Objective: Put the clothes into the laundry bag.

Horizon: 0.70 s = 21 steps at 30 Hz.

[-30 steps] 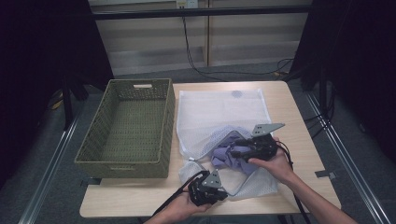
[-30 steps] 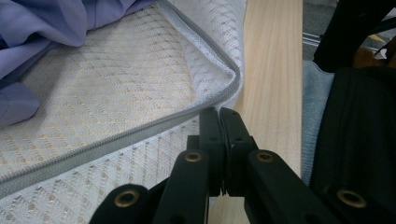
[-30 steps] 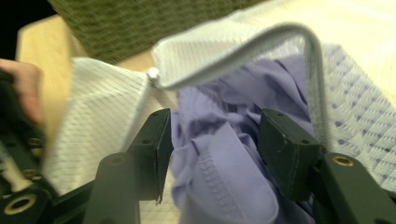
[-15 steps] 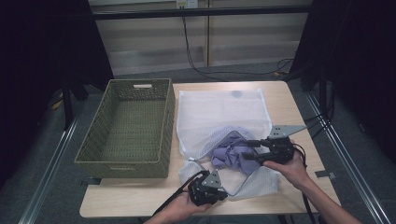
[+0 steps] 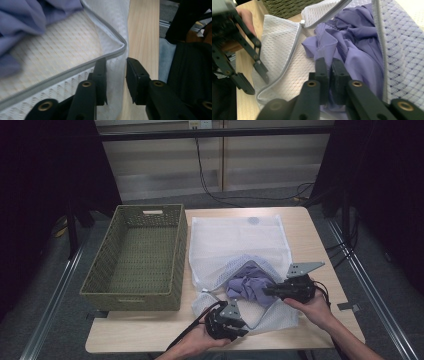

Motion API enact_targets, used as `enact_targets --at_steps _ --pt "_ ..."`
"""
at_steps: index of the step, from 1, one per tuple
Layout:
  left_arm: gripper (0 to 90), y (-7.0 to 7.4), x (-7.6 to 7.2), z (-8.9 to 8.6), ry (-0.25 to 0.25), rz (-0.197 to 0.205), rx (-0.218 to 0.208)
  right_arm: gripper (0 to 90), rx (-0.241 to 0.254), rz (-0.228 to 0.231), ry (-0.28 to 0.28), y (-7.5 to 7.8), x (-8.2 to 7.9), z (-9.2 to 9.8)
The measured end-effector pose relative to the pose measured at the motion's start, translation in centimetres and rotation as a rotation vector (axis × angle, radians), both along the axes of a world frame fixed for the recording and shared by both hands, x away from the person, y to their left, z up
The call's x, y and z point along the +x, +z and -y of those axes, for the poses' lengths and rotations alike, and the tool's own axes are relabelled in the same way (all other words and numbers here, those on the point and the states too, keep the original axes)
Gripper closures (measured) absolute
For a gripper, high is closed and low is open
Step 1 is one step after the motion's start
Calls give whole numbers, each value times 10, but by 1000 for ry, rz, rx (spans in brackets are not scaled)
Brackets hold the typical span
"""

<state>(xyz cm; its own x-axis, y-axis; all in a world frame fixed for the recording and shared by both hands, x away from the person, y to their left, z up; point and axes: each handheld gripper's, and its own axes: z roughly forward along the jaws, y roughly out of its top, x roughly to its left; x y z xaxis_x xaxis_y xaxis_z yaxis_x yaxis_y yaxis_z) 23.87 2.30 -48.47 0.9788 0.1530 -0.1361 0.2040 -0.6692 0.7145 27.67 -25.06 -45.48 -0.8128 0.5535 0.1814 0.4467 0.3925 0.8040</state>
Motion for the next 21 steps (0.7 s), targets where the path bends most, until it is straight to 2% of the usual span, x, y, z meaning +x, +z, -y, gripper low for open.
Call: enact_targets --at_steps 1,2,5,6,7,8,10,11,12,13,14,15,16,17,18,19,21 --pt "671 3 1 -1 7 0 1 863 -1 1 3 0 0 -1" --pt "653 3 2 0 15 8 -28 866 0 -2 2 -1 1 -1" --pt "578 2 5 4 28 35 -7 870 3 -11 8 -2 2 -3" --pt "548 2 8 6 39 34 26 872 0 -14 12 -3 3 -5" --pt "520 -2 10 9 51 16 2 873 -1 -18 13 -4 3 -7" --pt "507 -2 12 11 49 19 14 870 -4 -18 18 -4 4 -8" --pt "463 -3 14 13 53 14 8 861 -8 -22 25 -6 5 -11" --pt "454 -2 15 13 40 19 22 854 -11 -29 27 -7 5 -13" --pt "440 -4 14 14 45 -4 -3 837 -15 -32 32 -8 6 -14" --pt "419 -5 13 15 37 -6 6 818 -22 -36 39 -10 7 -17" --pt "407 -8 11 17 38 -15 -3 804 -31 -42 44 -12 8 -20" --pt "395 -8 11 18 23 -11 32 791 -35 -47 52 -14 9 -22" --pt "393 -8 10 19 9 -4 50 784 -44 -49 56 -16 9 -25" --pt "392 -10 9 20 -5 -8 31 782 -51 -53 63 -18 10 -27" --pt "384 -11 7 20 5 -3 26 769 -59 -56 69 -19 10 -29" --pt "375 -10 7 20 -6 -4 50 750 -64 -55 72 -20 10 -30" --pt "351 -13 5 21 4 -6 19 740 -69 -56 75 -22 11 -33"
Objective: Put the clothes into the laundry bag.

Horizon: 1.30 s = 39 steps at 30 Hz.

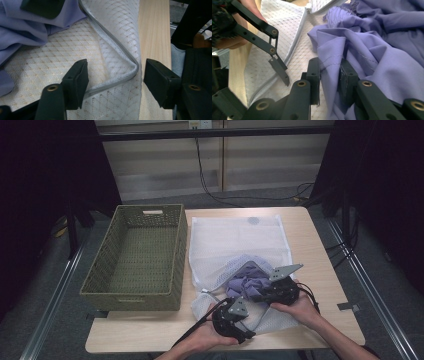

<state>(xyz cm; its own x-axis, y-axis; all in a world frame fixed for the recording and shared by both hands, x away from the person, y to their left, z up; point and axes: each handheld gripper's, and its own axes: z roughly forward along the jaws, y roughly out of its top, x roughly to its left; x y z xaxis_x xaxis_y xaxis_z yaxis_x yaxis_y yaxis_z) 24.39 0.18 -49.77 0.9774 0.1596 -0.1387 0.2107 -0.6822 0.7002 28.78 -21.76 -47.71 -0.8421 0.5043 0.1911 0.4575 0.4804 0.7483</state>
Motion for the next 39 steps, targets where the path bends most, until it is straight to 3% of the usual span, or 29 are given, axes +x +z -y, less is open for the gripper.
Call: enact_targets --at_steps 3,6,11,13,14,17,18,23,24,27,29,30,39 --pt "328 0 0 0 -16 4 10 724 -10 -7 3 -3 2 -4" --pt "355 2 -2 1 -9 44 36 708 -16 -15 8 -6 6 -9" --pt "623 3 0 0 9 68 45 724 -44 -9 20 -12 11 -20" --pt "746 3 2 -1 4 37 30 746 -59 -10 15 -14 13 -22" --pt "761 4 3 -1 -2 44 51 759 -60 -10 15 -14 14 -23" --pt "828 3 7 -1 5 23 40 789 -68 -12 6 -15 17 -25" --pt "850 1 8 0 15 5 17 800 -70 -7 9 -16 19 -26" --pt "862 3 7 0 -3 23 39 834 -96 -6 1 -21 26 -32" --pt "862 1 7 1 2 19 17 837 -98 -6 0 -22 27 -33" --pt "862 2 7 1 2 18 21 842 -99 -7 -7 -22 32 -36" --pt "862 3 7 0 -4 19 45 843 -96 -1 -10 -23 35 -37" --pt "862 1 7 1 1 18 16 844 -96 -7 -20 -23 37 -38" --pt "862 1 7 0 2 13 10 834 -83 2 -56 -25 53 -43"
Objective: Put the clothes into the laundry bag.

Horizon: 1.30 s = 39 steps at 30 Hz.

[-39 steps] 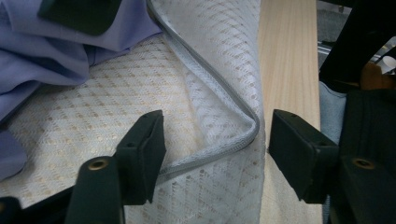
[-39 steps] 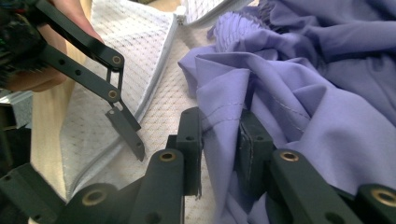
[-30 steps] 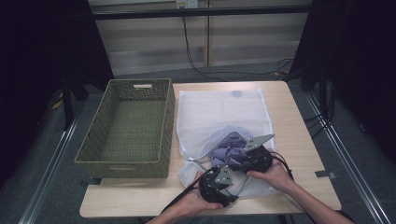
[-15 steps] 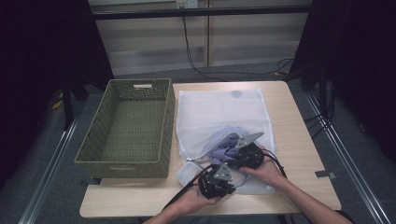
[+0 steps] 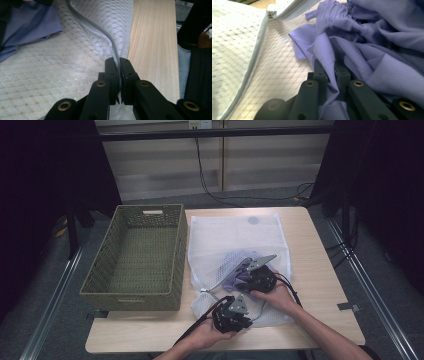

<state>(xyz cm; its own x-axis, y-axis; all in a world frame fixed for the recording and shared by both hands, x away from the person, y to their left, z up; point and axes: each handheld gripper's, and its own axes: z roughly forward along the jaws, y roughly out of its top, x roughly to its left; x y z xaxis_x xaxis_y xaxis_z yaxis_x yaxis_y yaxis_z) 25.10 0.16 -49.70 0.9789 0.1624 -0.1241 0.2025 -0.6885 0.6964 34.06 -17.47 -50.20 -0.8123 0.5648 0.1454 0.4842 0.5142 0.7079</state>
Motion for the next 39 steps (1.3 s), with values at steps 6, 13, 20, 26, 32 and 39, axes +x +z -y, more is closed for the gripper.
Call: enact_targets --at_steps 6,13,20,26,32,39 --pt "862 0 1 -1 2 -14 -3 821 -4 -2 -29 0 9 0" --pt "862 0 1 -1 -1 -12 -4 823 -5 4 -51 0 21 2" --pt "862 0 1 -1 -9 -3 5 817 -20 7 -48 1 29 3" --pt "864 1 1 -1 -2 -15 15 815 -28 13 -63 1 35 3" --pt "864 1 1 -2 -2 -15 17 818 -30 22 -79 0 42 2" --pt "864 1 2 -2 -8 -15 19 816 -35 33 -124 -1 49 0"
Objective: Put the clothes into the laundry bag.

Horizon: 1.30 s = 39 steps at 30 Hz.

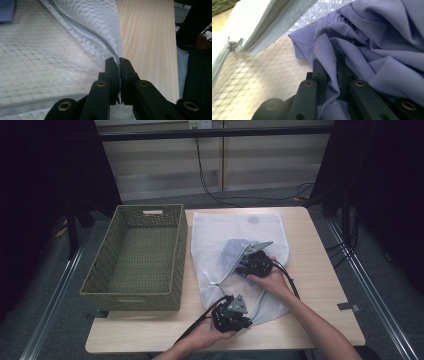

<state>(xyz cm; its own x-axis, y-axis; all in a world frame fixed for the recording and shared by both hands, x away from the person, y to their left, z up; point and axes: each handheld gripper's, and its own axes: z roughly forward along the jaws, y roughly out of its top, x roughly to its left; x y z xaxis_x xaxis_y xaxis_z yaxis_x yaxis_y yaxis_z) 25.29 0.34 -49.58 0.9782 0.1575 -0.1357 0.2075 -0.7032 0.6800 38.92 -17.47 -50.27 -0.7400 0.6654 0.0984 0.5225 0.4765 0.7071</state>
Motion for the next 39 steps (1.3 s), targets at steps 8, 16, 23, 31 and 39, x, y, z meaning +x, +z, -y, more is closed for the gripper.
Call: enact_targets --at_steps 8,16,23,31,39 --pt "864 0 0 0 -3 1 1 808 13 8 -27 -1 7 -2" --pt "864 -1 0 0 -2 7 -17 775 8 19 -82 0 15 -7" --pt "864 0 0 0 -5 4 -4 753 10 16 -103 2 21 -9" --pt "865 -3 0 -1 5 1 -42 621 52 -13 -66 6 15 -5" --pt "864 -3 0 -1 12 -13 -35 527 140 4 14 23 -7 20"
